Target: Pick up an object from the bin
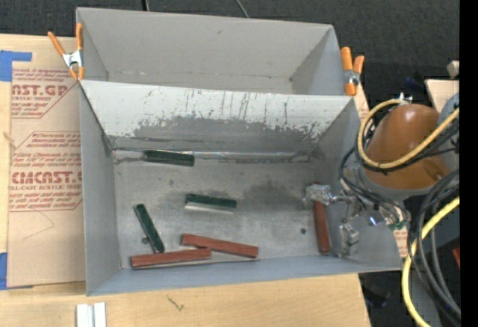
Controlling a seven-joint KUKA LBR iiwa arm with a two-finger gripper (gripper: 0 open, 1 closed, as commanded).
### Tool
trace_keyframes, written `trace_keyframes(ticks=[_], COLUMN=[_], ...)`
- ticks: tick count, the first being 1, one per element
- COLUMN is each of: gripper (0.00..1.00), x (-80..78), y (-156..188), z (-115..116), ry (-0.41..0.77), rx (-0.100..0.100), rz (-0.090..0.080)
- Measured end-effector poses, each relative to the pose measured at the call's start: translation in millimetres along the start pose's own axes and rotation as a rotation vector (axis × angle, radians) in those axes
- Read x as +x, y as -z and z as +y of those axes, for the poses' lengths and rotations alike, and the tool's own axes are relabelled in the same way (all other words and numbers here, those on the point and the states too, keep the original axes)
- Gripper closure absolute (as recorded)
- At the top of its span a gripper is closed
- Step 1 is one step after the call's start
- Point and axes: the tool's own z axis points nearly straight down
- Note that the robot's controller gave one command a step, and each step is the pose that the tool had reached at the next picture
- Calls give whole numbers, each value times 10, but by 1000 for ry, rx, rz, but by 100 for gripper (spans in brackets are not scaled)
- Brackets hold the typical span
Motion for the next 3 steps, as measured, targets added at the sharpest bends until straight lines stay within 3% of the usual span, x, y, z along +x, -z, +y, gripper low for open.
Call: trace_keyframes(ticks=[1, 2, 3], gripper=[100, 100, 100], x=[98, 97, -158], y=[-75, -74, 2108], z=[42, 42, 120], ry=[161, 161, 210], rx=[0, 0, -2], rz=[-5, -5, 1])
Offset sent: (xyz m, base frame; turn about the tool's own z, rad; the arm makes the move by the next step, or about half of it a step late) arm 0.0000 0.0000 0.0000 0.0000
